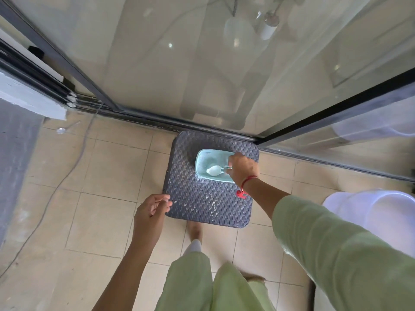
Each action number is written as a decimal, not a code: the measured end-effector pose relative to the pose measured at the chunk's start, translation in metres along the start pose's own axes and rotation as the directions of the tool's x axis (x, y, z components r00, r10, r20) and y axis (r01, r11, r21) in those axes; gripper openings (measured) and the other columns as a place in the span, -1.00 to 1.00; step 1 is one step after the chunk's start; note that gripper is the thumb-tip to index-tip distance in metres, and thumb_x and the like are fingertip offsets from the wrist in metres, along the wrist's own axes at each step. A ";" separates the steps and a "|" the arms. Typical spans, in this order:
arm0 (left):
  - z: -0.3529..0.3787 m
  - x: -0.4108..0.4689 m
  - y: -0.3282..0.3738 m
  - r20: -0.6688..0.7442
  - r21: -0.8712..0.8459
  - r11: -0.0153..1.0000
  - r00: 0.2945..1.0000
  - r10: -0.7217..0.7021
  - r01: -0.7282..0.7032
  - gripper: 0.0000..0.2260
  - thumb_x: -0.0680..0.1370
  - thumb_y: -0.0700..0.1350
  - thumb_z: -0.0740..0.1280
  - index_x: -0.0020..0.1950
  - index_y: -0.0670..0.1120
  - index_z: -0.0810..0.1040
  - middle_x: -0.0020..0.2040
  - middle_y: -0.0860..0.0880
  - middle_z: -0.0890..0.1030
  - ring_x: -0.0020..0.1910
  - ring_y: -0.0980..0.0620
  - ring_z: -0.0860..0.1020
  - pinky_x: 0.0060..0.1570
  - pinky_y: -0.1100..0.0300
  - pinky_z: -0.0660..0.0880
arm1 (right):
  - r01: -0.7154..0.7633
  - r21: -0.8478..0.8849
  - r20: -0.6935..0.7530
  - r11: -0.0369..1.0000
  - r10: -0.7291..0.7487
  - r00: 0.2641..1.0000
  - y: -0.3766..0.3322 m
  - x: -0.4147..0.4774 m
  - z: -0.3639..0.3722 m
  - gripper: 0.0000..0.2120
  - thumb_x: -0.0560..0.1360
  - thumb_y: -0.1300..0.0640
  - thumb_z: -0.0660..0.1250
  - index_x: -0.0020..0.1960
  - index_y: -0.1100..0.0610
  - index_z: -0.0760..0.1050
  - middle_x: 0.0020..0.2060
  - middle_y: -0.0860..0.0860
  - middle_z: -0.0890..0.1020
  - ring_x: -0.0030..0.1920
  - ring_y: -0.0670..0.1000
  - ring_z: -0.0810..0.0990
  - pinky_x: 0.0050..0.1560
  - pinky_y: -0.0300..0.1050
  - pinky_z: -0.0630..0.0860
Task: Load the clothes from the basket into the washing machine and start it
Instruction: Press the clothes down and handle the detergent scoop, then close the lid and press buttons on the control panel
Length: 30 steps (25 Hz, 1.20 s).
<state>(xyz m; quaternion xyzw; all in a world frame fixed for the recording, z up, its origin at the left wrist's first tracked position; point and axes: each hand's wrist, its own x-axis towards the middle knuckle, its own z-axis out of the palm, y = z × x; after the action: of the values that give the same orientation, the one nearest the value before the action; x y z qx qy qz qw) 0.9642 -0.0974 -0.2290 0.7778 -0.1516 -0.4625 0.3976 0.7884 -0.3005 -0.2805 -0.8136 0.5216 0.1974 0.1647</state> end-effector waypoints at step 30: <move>0.433 -0.534 0.051 0.967 -0.157 0.795 0.070 0.243 -0.586 -0.85 0.56 -0.32 0.24 -0.10 -0.17 0.57 -0.25 -0.09 0.64 -0.29 0.20 0.59 -0.19 0.47 0.46 | -0.130 0.913 -0.407 0.386 0.868 -0.285 0.310 -0.719 0.038 -0.65 0.44 0.18 0.33 0.19 -0.02 0.39 0.10 -0.11 0.35 0.09 -0.02 0.45 0.03 -0.03 0.51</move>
<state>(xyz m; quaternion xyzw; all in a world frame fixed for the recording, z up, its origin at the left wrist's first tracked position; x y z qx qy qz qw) 0.3264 -0.0146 0.0195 0.2842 -0.6432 -0.6769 0.2175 0.2274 0.1561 0.0211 -0.2601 0.8229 -0.4926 -0.1119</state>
